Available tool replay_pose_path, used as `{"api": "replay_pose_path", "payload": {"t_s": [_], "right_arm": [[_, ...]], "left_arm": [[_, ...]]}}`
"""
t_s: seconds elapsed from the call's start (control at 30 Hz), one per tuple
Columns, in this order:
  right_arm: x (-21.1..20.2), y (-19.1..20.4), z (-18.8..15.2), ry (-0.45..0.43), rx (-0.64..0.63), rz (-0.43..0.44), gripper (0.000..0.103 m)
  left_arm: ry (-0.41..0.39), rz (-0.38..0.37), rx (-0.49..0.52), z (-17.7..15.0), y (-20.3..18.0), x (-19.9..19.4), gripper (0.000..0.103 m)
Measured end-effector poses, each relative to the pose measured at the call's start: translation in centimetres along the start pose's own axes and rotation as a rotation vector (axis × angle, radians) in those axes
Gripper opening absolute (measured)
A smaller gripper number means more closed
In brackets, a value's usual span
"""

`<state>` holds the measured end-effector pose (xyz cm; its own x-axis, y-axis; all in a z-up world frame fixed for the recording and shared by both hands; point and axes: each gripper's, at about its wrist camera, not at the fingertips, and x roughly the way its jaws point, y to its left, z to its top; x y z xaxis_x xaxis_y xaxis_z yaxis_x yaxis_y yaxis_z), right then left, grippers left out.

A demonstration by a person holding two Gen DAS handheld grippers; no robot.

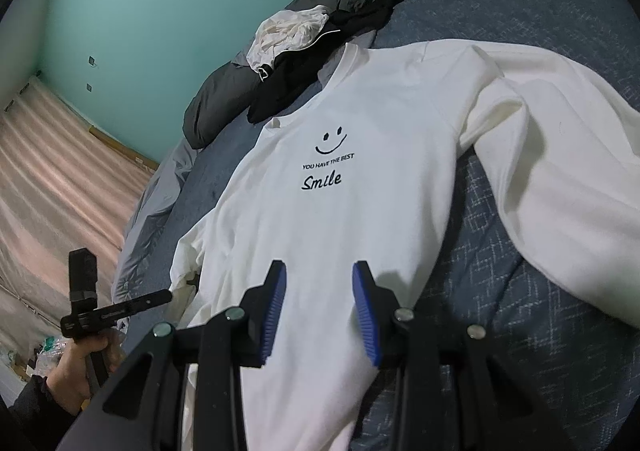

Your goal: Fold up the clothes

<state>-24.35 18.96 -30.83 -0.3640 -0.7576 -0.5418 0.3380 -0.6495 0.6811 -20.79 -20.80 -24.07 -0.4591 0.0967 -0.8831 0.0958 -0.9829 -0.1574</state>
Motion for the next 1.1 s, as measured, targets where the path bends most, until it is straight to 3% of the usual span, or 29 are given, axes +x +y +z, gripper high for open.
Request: {"api": "replay_pose_path", "payload": {"t_s": [0.23, 0.53, 0.67, 0.77, 0.97, 1.1], "right_arm": [[-0.1, -0.1, 0.0, -0.008, 0.014, -0.001, 0.034], [0.6, 0.4, -0.4, 0.006, 0.011, 0.000, 0.034], [0.8, 0.4, -0.3, 0.009, 0.012, -0.001, 0.034], [0.9, 0.2, -0.4, 0.014, 0.021, 0.000, 0.034], [0.8, 0.3, -0.3, 0.013, 0.020, 0.005, 0.034], [0.8, 0.2, -0.4, 0.013, 0.029, 0.008, 0.034]], "left_arm": [[0.040, 0.022, -0.097, -2.9, 4.0, 0.3, 0.035], [0.105, -0.043, -0.209, -5.2, 4.7, 4.2, 0.035], [0.103, -0.028, -0.194, -5.3, 4.1, 4.8, 0.034], [0.097, -0.035, -0.183, -5.2, 3.9, 4.5, 0.009], [0.068, 0.000, -0.101, -4.9, 3.3, 1.5, 0.008], [0.023, 0.087, -0.058, -4.2, 4.4, -2.1, 0.008]]}}
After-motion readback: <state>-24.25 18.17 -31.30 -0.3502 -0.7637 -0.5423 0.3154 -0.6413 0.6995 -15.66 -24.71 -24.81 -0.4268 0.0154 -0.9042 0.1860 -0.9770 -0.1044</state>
